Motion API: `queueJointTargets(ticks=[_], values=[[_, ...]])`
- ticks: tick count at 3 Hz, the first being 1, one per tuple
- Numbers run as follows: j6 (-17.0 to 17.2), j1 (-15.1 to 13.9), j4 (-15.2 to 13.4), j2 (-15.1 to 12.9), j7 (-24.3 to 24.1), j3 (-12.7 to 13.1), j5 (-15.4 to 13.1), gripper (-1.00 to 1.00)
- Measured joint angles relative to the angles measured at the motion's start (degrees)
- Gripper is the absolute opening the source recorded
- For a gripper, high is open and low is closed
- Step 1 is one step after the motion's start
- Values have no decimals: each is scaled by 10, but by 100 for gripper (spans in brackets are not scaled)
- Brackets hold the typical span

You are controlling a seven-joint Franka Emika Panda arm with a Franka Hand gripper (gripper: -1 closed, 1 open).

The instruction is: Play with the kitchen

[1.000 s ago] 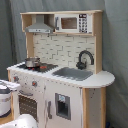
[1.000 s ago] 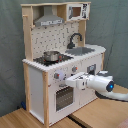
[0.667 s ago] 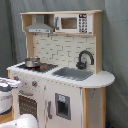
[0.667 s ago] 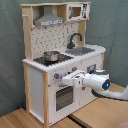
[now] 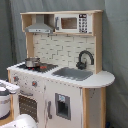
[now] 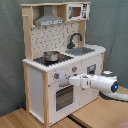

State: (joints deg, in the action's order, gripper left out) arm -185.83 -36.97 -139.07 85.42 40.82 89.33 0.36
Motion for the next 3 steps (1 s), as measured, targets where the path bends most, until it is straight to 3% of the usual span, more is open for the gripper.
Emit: queueJointTargets(ticks=[2, 3], values=[[2, 43, -73, 3, -83, 6, 1, 100], [-8, 43, -132, 3, -86, -3, 5, 100]])
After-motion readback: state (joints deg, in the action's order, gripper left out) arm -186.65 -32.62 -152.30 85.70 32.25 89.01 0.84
